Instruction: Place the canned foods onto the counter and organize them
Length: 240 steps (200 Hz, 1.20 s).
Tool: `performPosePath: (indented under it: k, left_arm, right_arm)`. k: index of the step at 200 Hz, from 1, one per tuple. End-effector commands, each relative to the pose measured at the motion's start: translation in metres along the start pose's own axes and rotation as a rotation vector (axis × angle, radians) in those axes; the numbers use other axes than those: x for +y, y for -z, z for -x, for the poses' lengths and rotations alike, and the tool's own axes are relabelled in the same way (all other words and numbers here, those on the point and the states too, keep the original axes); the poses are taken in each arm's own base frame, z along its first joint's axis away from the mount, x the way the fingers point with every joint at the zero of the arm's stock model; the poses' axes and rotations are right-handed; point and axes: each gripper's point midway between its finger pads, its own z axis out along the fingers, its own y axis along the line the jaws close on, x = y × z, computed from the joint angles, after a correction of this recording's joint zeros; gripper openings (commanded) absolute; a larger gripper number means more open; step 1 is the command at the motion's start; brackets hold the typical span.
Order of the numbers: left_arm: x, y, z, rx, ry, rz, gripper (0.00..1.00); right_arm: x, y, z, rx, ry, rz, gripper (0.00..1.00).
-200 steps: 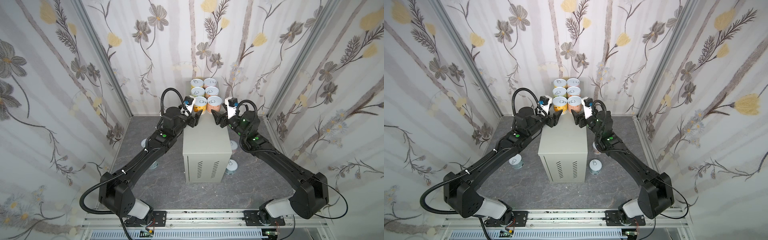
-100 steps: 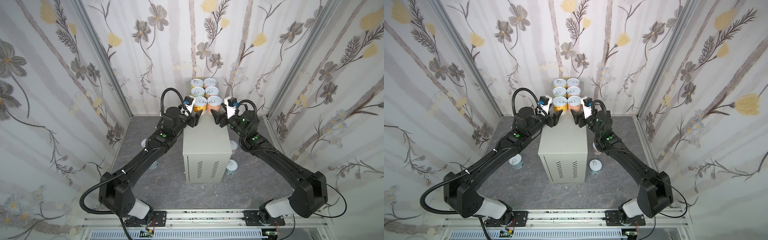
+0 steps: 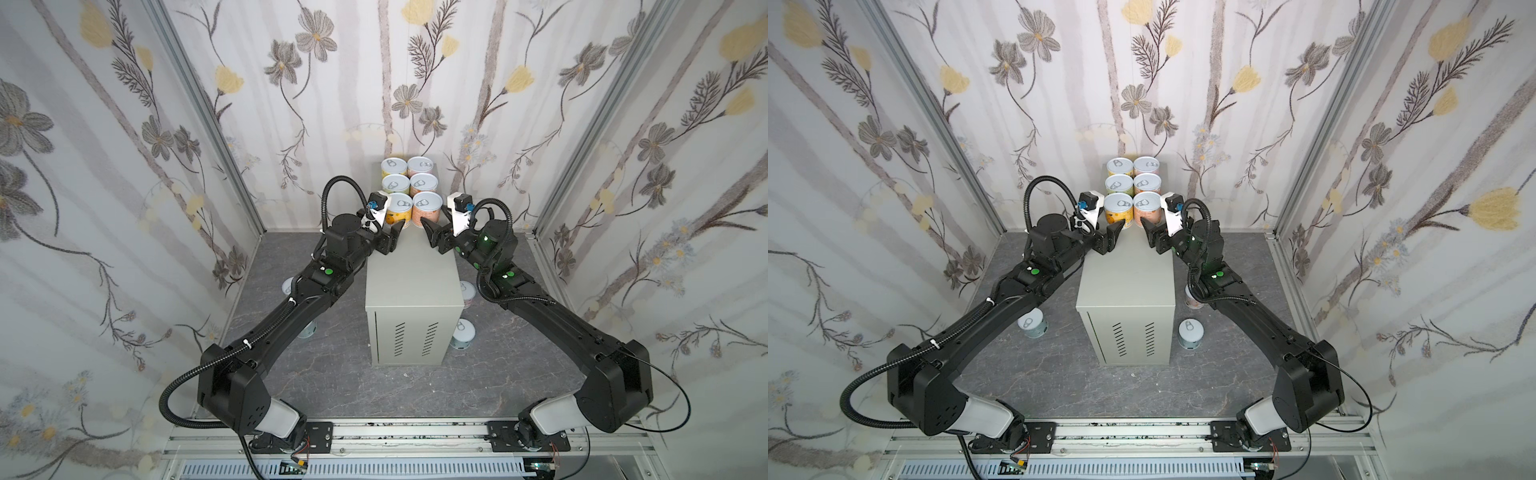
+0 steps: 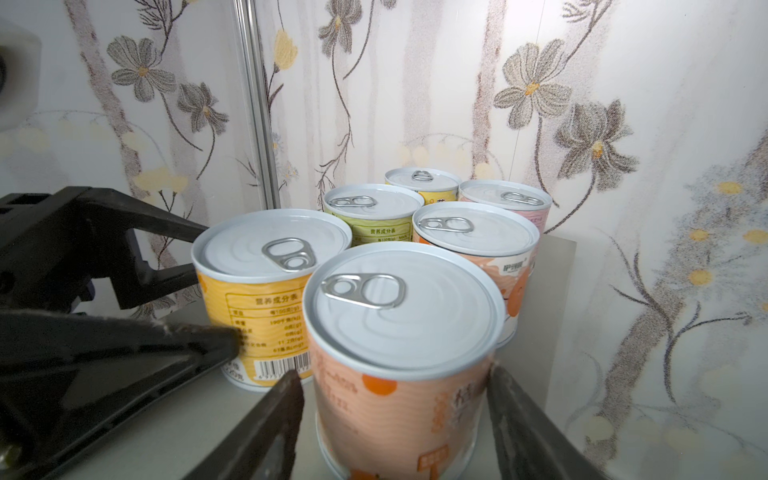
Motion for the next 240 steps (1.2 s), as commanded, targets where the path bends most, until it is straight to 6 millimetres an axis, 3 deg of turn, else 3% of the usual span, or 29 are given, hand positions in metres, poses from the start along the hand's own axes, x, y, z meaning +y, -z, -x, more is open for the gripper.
performPosePath:
  k: [1, 240]
  left_arm:
    - [-0.0022, -0.0016, -0.0142, 0.050, -0.023, -0.010, 0.68]
    - [0.0048, -0.0106, -0.0186, 0.069, -0.031, 0.025, 0.68]
  right_arm:
    - [0.0041, -0.0017, -0.0167, 0.061, 0.000, 0.022, 0.70]
    - [0.0005, -0.0047, -0.0214, 0.070, 0.000, 0.011, 0.72]
